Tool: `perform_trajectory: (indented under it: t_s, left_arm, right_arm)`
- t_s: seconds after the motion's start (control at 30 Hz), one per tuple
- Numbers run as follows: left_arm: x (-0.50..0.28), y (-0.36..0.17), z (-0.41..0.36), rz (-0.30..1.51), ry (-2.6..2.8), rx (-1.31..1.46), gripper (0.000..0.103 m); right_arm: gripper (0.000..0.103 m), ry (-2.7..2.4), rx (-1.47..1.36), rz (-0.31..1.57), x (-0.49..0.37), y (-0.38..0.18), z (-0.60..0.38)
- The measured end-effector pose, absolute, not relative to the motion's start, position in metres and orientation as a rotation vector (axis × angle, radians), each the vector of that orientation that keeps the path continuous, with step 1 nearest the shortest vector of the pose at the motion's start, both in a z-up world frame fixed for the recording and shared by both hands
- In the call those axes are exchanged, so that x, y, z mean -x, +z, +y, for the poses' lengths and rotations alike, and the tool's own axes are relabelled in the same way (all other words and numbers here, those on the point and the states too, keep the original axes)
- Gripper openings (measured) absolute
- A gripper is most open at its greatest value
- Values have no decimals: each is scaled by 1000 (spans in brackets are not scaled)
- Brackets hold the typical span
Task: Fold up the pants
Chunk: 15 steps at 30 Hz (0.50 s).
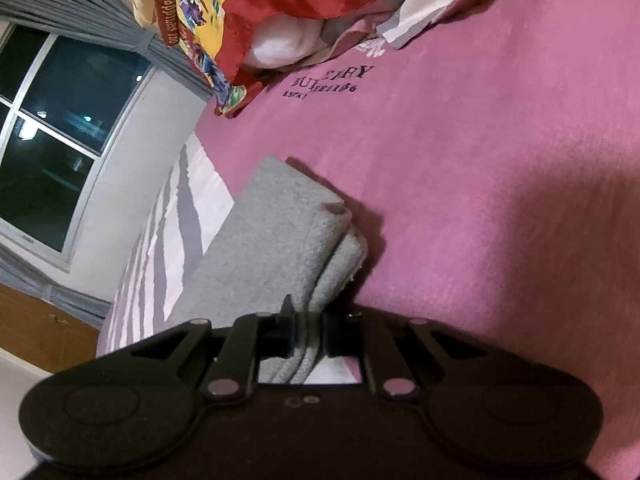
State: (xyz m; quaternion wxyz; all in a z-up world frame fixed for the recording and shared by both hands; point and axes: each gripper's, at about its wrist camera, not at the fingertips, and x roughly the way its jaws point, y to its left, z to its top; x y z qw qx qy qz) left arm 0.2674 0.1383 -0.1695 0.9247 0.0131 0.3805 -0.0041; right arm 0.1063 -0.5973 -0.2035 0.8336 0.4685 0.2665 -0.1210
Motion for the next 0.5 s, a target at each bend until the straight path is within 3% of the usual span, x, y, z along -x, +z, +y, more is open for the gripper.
perform_trajectory:
  t_s: [0.23,0.5]
  left_arm:
    - [-230,-148,202,659,89,87,103]
    - [-257,-169,226,803,165,83,97]
  right_arm:
    - [8,-249,-1005,563,-104,-205,-600]
    - [8,-267,-1009,561,-105,-204,-597]
